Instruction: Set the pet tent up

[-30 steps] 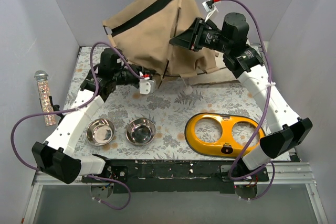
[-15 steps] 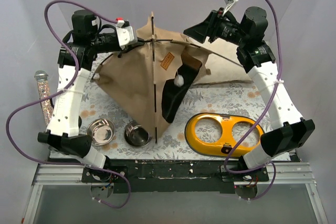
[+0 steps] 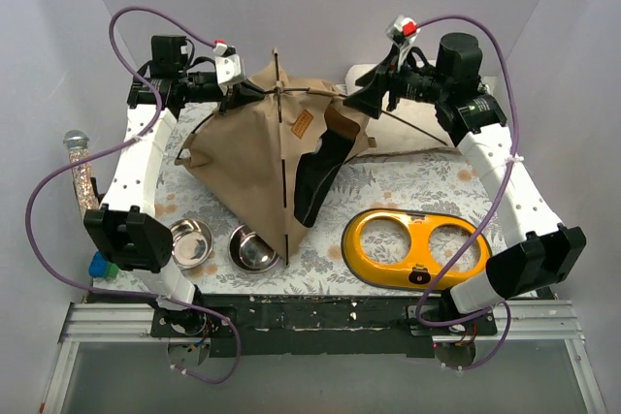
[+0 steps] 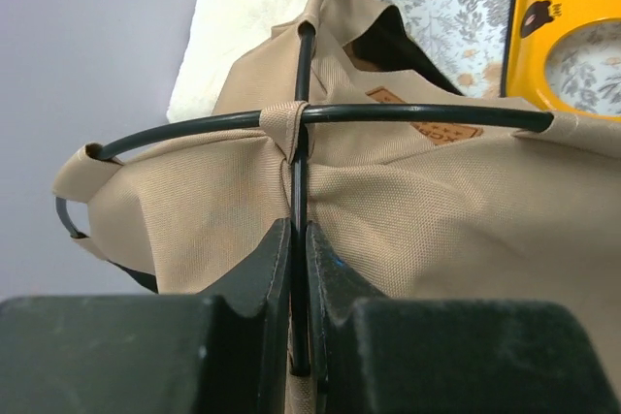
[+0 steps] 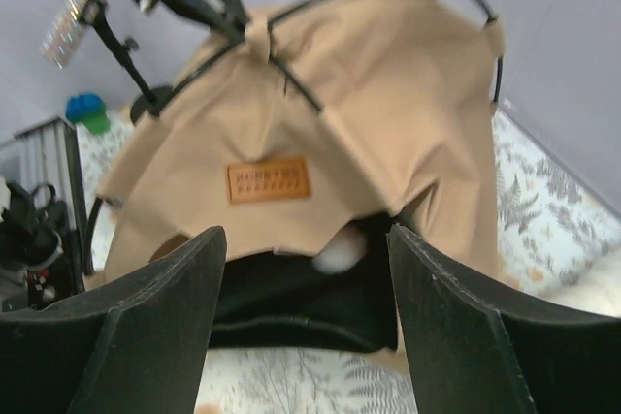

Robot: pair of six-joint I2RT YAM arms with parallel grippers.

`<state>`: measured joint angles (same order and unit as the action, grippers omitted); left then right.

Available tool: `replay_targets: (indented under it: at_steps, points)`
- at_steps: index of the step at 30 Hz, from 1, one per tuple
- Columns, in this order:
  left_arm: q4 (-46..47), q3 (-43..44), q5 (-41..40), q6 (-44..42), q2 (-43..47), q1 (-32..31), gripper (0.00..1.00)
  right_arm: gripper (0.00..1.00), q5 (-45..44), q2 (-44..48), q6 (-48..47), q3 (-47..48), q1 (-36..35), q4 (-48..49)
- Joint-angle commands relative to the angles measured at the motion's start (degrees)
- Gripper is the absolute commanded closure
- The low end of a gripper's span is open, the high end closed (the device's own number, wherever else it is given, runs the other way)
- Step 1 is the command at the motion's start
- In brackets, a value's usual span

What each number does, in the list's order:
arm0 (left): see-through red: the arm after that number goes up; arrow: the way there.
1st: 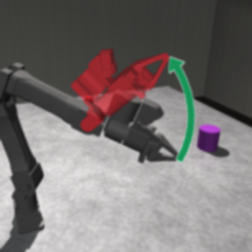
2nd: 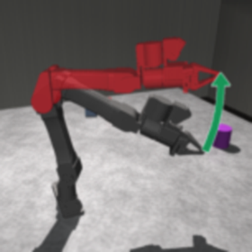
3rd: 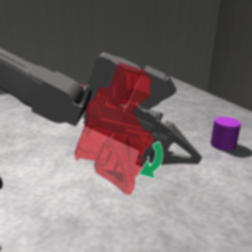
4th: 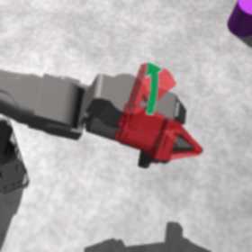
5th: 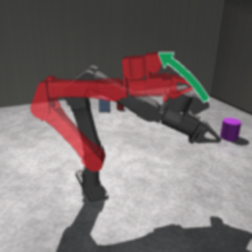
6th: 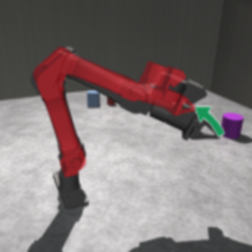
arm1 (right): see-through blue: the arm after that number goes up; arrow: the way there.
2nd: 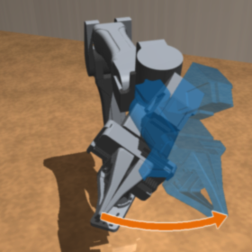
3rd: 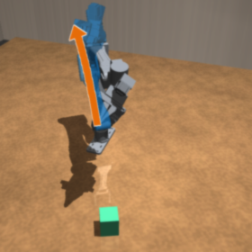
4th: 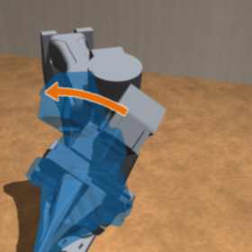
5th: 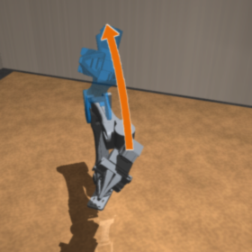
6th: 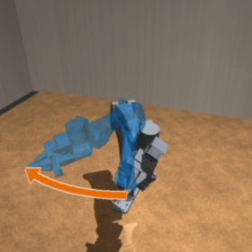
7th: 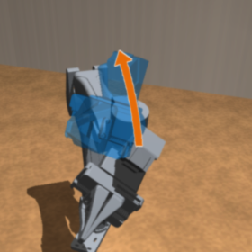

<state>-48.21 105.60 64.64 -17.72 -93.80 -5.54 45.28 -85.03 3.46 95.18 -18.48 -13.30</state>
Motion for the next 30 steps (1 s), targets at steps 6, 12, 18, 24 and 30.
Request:
replay_targets:
  at_steps: [6,12,18,24,30]
  points:
    - [-5.30,8.56,4.00,-11.19,-3.67,0.09,1.00,0.30,-2.47,0.22,-19.10,-5.88,0.64,-4.99]
    - [2.13,4.36,5.67,-6.21,-0.87,0.09,1.00,0.30,-2.66,-3.46,-23.76,-4.92,0.81,-4.01]
    - [9.88,3.12,6.20,0.49,1.34,0.00,1.00,0.41,-0.98,-7.42,-28.68,-2.80,1.08,-9.37]
    - [13.13,1.28,5.24,3.04,2.74,0.18,1.00,0.85,-2.82,-7.52,-33.25,-7.28,3.80,-9.11]
    - [16.91,-2.50,5.06,5.14,3.45,1.06,1.00,0.99,-3.26,-8.13,-35.01,-8.69,7.58,-10.52]
